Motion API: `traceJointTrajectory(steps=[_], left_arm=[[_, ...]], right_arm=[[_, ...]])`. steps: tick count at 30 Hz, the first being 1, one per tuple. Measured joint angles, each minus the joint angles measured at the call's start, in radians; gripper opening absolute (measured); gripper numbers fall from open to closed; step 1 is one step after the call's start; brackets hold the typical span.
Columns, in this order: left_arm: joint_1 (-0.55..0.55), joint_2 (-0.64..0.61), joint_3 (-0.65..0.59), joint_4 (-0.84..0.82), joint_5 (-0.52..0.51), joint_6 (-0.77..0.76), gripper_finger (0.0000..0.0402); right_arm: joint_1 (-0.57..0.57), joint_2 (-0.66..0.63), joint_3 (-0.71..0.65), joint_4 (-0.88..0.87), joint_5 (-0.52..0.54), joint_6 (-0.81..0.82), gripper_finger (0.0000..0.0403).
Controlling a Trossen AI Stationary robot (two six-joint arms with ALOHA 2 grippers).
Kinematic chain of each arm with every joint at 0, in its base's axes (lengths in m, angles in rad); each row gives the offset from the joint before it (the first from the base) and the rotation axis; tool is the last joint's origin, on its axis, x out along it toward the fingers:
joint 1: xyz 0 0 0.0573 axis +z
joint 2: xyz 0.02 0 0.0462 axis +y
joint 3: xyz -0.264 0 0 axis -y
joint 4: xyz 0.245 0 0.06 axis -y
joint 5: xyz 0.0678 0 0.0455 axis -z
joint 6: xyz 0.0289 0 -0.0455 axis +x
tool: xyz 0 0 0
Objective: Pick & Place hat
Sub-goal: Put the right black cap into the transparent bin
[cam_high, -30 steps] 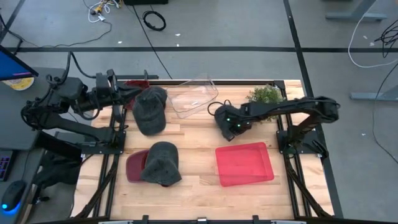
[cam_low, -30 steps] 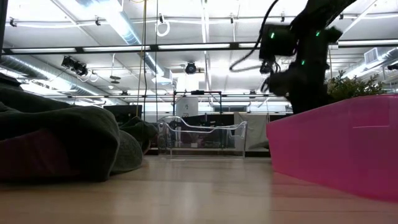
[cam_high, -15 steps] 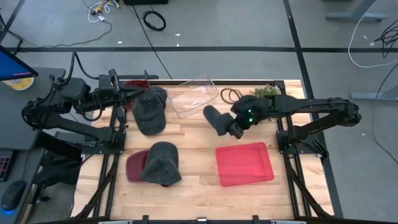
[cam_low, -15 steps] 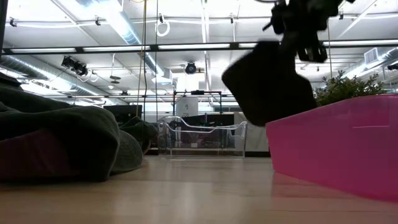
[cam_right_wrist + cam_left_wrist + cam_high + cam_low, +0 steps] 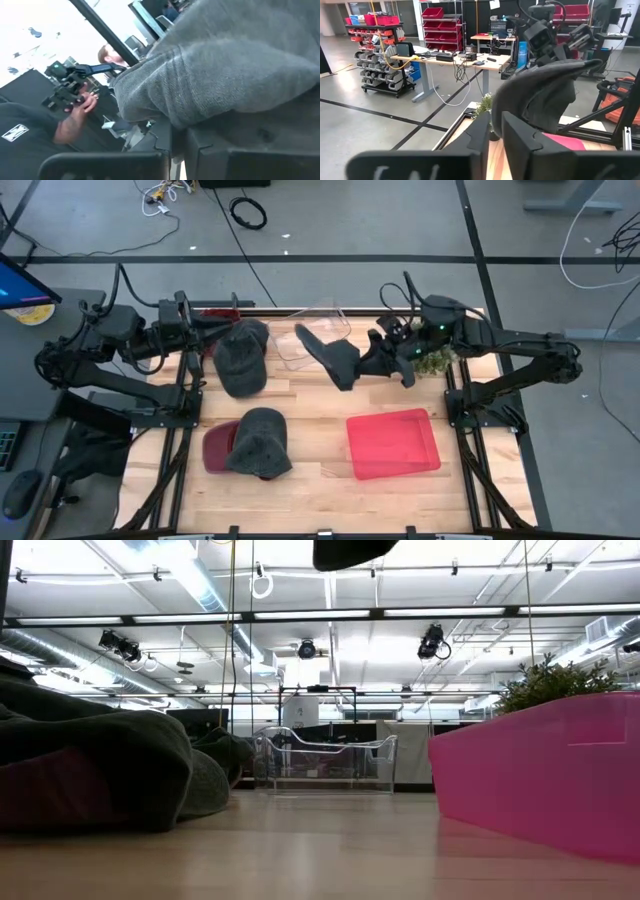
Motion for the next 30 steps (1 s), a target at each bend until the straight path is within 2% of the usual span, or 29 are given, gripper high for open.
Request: traceJointTrajectory(steps=[6,10,13,17,21,30], left_arm=[[0.000,0.001,0.000,0.000,0.015,-0.013,0.0103],[0.000,0.006,0.000,0.000,0.039,-0.031,0.0125],[0.000,0.015,0.000,0.019,0.065,-0.059,0.0139],[0.000,0.035,0.000,0.056,0.088,-0.082,0.0155],[0.000,0.062,0.001,0.097,0.105,-0.082,0.0168],[0.000,0.111,0.001,0.114,0.124,-0.082,0.0174]], right_arm=[[0.001,0.001,0.001,-0.008,-0.014,0.004,0.0012],[0.001,0.001,0.001,0.028,-0.060,0.035,0.0012],[0.000,0.004,0.001,0.119,-0.126,0.071,0.0012],[0.000,0.033,0.001,0.342,-0.218,0.131,0.0012],[0.000,0.059,0.001,0.481,-0.261,0.161,0.0012],[0.000,0.099,0.001,0.487,-0.276,0.161,0.0012]])
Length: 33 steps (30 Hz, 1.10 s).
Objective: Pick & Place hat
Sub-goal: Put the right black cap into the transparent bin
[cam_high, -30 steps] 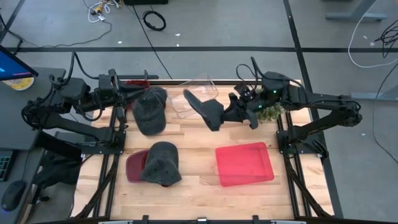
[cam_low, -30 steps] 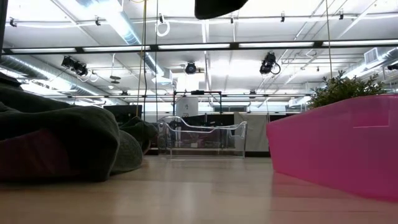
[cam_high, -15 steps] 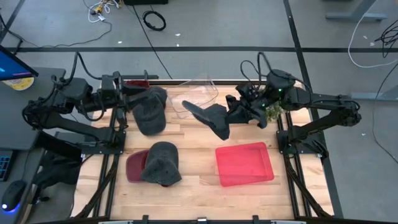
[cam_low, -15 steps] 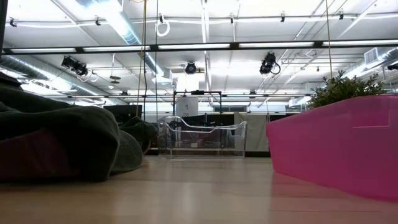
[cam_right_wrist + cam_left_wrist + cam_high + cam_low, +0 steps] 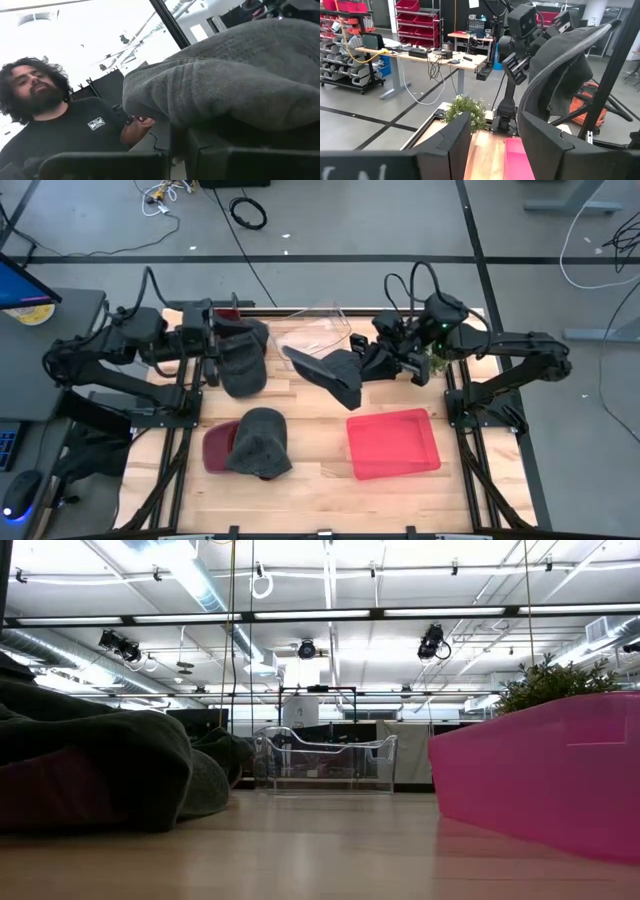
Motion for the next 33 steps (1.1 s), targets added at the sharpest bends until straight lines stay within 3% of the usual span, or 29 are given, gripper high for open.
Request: traceJointTrajectory(steps=[19,28,33], left_arm=[[0.000,0.026,0.000,0.021,0.027,0.000,0.0174],[0.000,0.068,0.000,0.155,0.154,0.036,0.0174],[0.003,0.121,-0.001,0.203,0.156,0.051,0.0174]], right_arm=[[0.000,0.012,0.000,0.041,-0.018,0.018,0.0012],[0.000,0.018,0.000,0.127,0.003,-0.018,0.0012],[0.000,0.019,0.000,0.135,0.004,-0.019,0.0012]])
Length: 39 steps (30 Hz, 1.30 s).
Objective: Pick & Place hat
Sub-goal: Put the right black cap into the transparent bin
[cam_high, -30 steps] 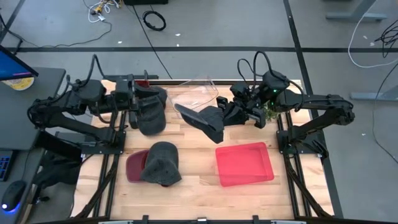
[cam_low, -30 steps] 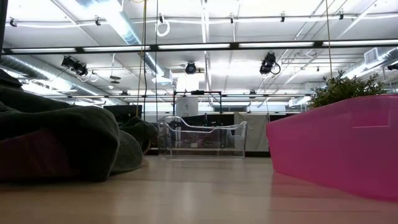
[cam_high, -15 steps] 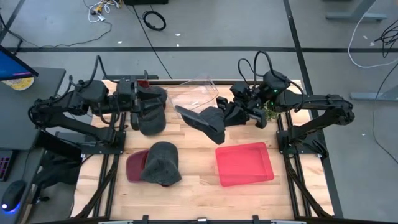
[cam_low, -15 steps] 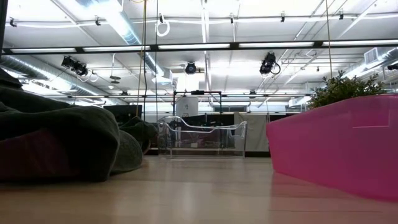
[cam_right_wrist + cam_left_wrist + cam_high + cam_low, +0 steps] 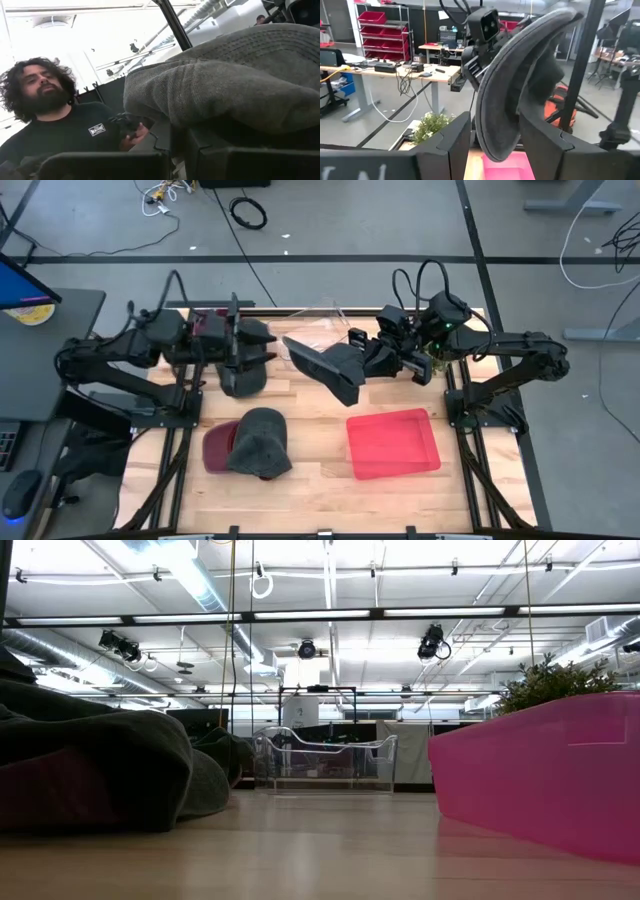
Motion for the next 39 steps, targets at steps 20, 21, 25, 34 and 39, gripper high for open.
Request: traceJointTrajectory(steps=[20,21,25,34,39], left_arm=[[0.080,0.104,0.000,0.176,0.314,-0.074,0.0166],[0.080,0.104,0.000,0.175,0.332,-0.078,0.0164],[0.080,0.123,-0.001,0.174,0.370,-0.086,0.0157],[0.080,0.138,0.000,0.189,0.400,-0.077,0.0094],[0.080,0.138,0.000,0.185,0.400,-0.033,0.0017]], right_arm=[[0.016,0.000,0.000,-0.005,-0.029,-0.024,0.0012],[0.016,0.000,0.000,-0.005,-0.027,-0.030,0.0012],[0.016,0.000,0.000,-0.008,-0.007,-0.038,0.0012],[0.015,0.000,0.000,-0.024,0.054,-0.064,0.0022],[0.015,0.000,0.000,-0.024,0.067,-0.062,0.0019]])
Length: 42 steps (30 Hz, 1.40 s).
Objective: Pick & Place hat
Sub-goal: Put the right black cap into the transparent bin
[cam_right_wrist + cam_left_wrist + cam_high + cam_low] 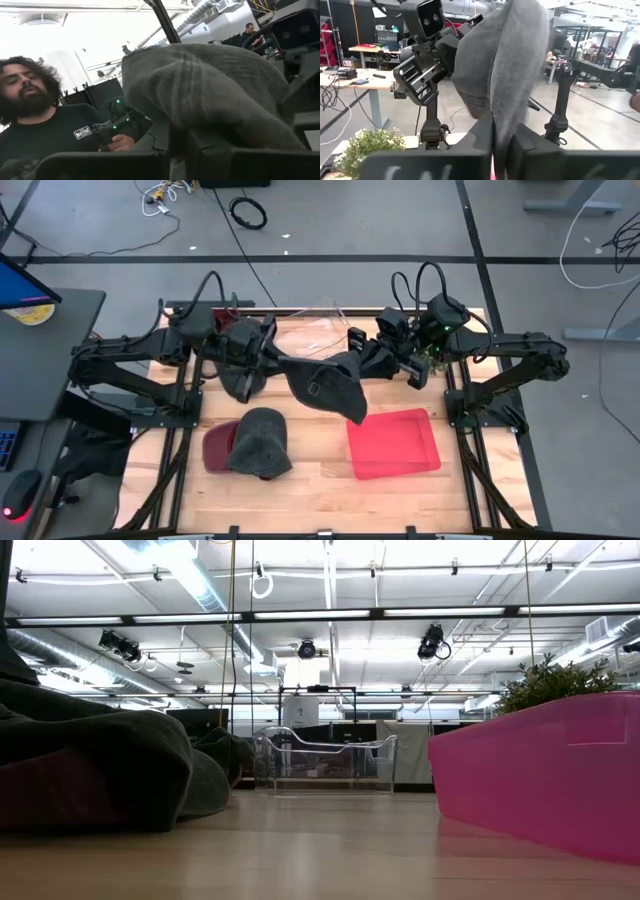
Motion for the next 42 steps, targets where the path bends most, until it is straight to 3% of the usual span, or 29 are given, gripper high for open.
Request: traceJointTrajectory(steps=[4,10,17,21,31,36,42], left_arm=[[0.000,0.000,0.000,-0.001,-0.011,0.011,0.0015],[-0.001,-0.016,-0.002,-0.020,-0.055,0.122,0.0012],[-0.043,-0.081,0.000,-0.100,-0.372,0.443,0.0012],[-0.055,-0.104,-0.001,-0.116,-0.530,0.523,0.0012],[-0.108,-0.119,0.000,-0.189,-0.783,0.750,0.0012],[-0.109,-0.116,0.000,-0.232,-0.848,0.820,0.0013],[-0.105,-0.116,0.000,-0.241,-0.911,0.927,0.0011]], right_arm=[[-0.005,0.000,0.000,-0.008,0.009,0.026,0.0049],[-0.018,-0.010,0.000,-0.080,-0.024,0.026,0.0151],[-0.059,-0.047,0.000,-0.159,-0.043,-0.024,0.0235],[-0.095,-0.073,0.000,-0.256,0.016,-0.067,0.0249],[-0.162,-0.103,0.000,-0.384,0.130,-0.088,0.0251],[-0.180,-0.104,0.000,-0.459,0.168,-0.077,0.0251],[-0.195,-0.104,0.000,-0.643,0.291,-0.027,0.0251]])
